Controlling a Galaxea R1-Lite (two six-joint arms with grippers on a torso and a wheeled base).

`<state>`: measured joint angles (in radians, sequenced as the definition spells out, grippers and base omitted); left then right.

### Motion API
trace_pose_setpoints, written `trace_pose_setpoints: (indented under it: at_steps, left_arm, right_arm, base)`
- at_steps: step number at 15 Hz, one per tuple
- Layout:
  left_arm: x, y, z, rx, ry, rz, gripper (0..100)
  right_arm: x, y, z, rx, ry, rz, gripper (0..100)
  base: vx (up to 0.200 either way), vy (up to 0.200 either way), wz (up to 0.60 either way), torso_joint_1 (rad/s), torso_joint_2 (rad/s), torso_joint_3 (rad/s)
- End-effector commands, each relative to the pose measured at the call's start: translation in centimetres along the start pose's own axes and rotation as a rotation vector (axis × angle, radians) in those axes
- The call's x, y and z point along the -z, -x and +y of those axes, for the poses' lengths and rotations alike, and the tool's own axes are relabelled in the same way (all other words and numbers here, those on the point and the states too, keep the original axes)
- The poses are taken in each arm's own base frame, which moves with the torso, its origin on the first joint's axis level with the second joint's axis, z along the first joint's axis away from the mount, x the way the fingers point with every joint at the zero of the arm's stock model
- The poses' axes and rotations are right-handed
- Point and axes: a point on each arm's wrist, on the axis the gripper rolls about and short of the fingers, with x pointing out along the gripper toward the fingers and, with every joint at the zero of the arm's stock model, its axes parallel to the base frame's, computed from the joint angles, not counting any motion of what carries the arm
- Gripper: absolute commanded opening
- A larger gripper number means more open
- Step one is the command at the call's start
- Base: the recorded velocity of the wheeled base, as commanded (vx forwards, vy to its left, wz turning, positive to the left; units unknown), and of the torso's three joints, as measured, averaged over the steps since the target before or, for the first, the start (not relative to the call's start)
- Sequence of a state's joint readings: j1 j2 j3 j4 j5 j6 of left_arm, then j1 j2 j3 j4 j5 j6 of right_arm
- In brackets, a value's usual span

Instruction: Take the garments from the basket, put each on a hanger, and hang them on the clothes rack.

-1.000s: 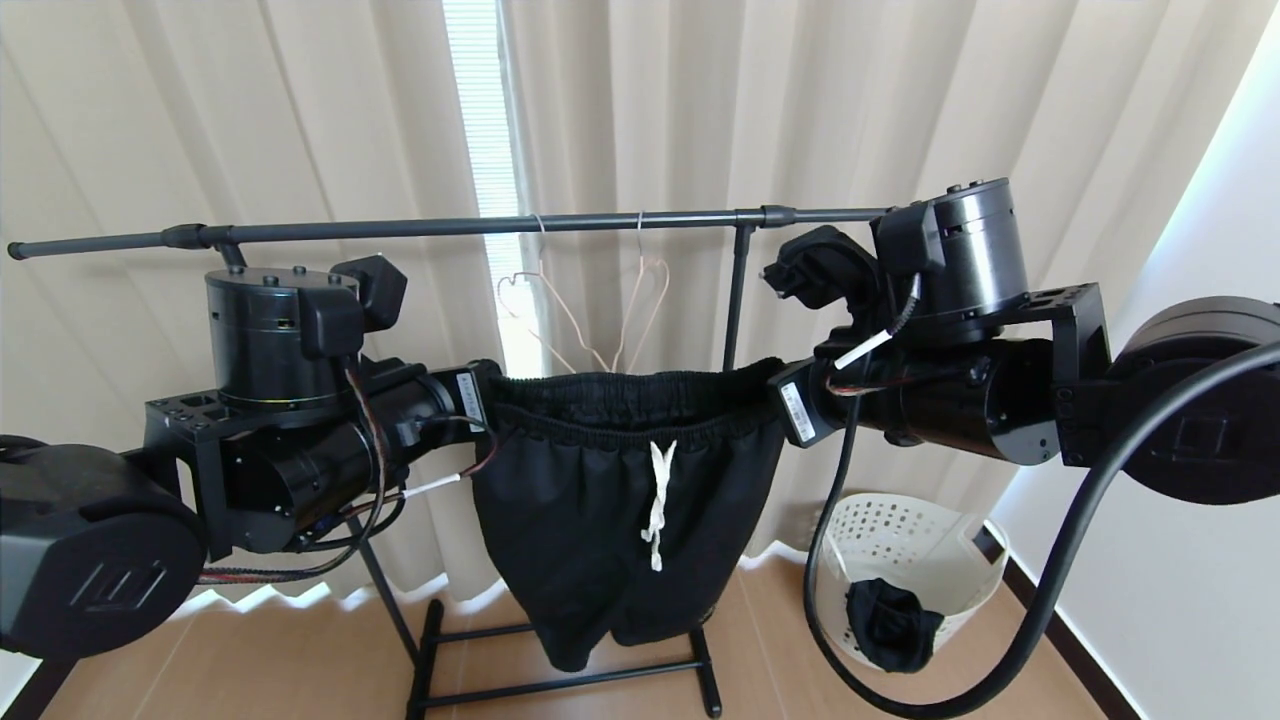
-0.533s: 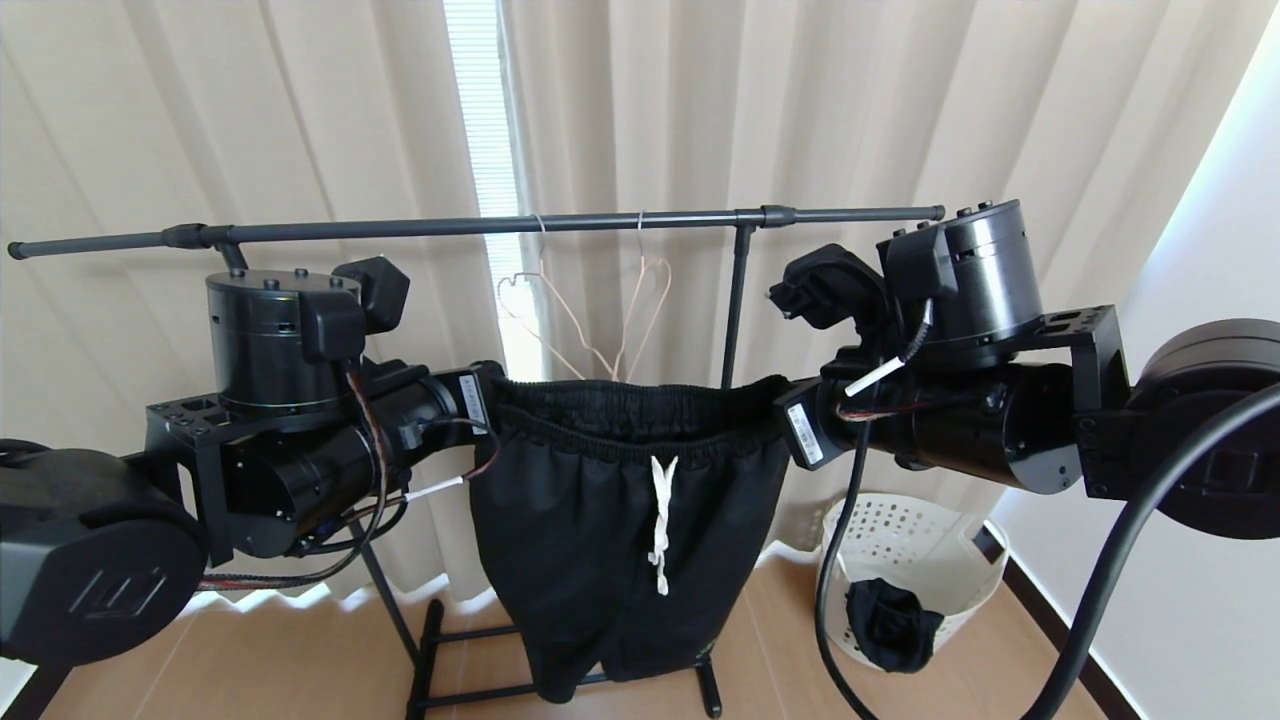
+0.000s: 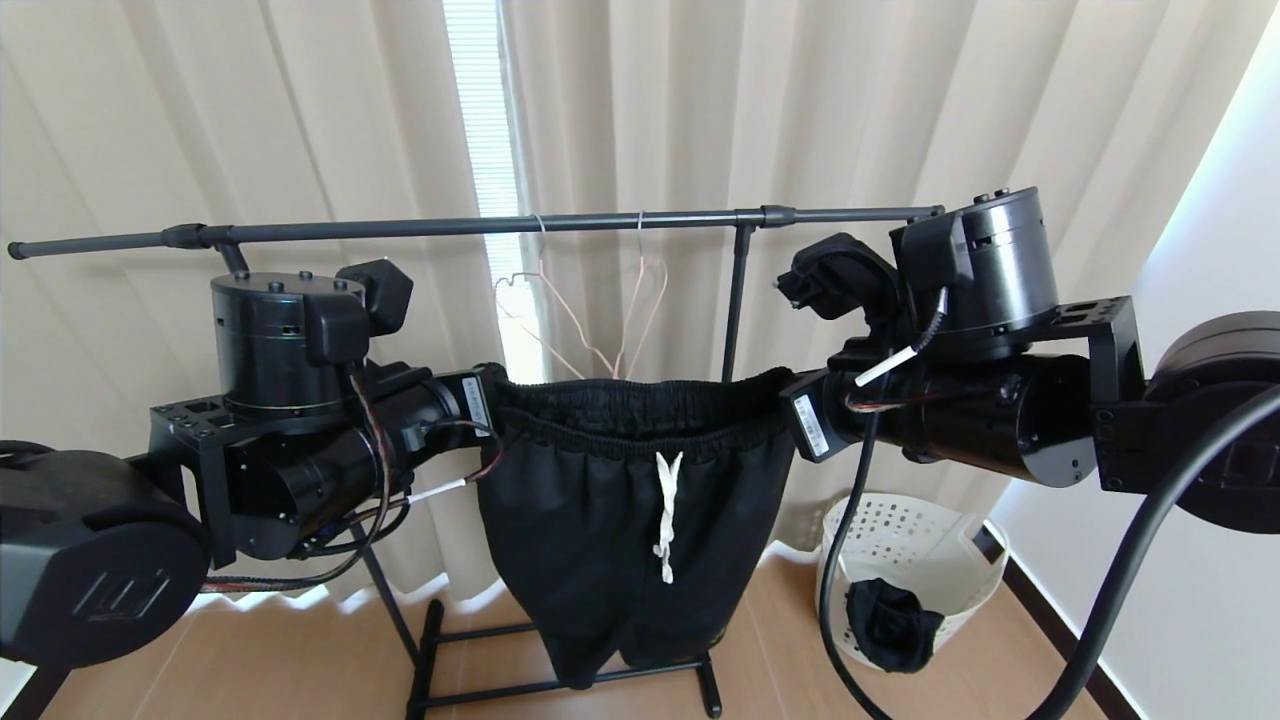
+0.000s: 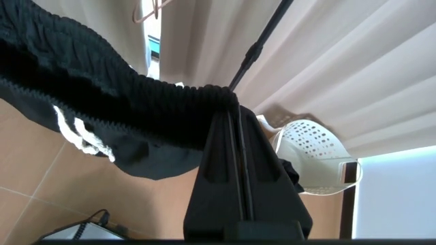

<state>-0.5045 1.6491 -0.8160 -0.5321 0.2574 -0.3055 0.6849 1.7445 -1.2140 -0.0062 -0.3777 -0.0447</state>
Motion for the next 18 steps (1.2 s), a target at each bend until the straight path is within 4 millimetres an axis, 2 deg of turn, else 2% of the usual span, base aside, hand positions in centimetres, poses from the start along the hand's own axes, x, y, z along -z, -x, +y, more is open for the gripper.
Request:
trace_pose_setpoints:
  at_steps: [1, 4, 5, 9, 12, 15, 16, 17, 18]
  left_arm:
    - [0.1, -0.1, -0.1, 0.002, 0.001, 0.003, 0]
    - [-0.1, 0.1, -0.3, 0.008, 0.007, -0.006, 0]
    - [-0.2, 0.1, -0.3, 0.009, 0.009, -0.009, 0]
    - [-0.6, 0.6, -2.0, 0.025, 0.025, -0.039, 0]
    - [-0.6, 0.6, -2.1, 0.028, 0.026, -0.04, 0]
    - [-0.2, 0.8, -2.5, 0.042, 0.019, -0.029, 0]
    - [-0.1, 0.8, -2.6, 0.046, 0.017, -0.025, 0]
    - [0.1, 0.9, -2.9, 0.058, 0.016, -0.021, 0]
    - [0.3, 1.0, -3.1, 0.066, 0.017, -0.013, 0]
  right_arm:
    - [-0.1, 0.0, 0.0, -0.001, 0.001, -0.003, 0]
    - [0.1, -0.5, 0.2, 0.001, 0.011, -0.005, 0]
    - [0.2, -0.6, 0.2, -0.001, 0.02, -0.002, 100]
    - [2.8, -0.3, 0.0, -0.043, 0.189, 0.071, 100]
    - [4.1, 0.2, 0.5, -0.245, 0.245, 0.009, 100]
    - [4.6, -1.1, 3.5, -0.452, 0.201, -0.134, 100]
    - [5.2, -2.2, 5.3, -0.504, 0.14, -0.173, 100]
    - [5.8, -3.1, 6.7, -0.524, 0.125, -0.196, 100]
    - [6.3, -3.8, 7.2, -0.526, 0.123, -0.203, 100]
  base:
    - [0.0, 0.0, 0.0, 0.0, 0.0, 0.0]
    - [0.0, 0.0, 0.0, 0.0, 0.0, 0.0]
    - [0.0, 0.0, 0.0, 0.0, 0.0, 0.0]
    - [0.0, 0.0, 0.0, 0.0, 0.0, 0.0]
    - [0.0, 0.0, 0.0, 0.0, 0.0, 0.0]
    - [0.0, 0.0, 0.0, 0.0, 0.0, 0.0]
    - [0.0, 0.0, 0.0, 0.0, 0.0, 0.0]
    - [0.0, 0.0, 0.0, 0.0, 0.0, 0.0]
    - [0.0, 0.0, 0.0, 0.0, 0.0, 0.0]
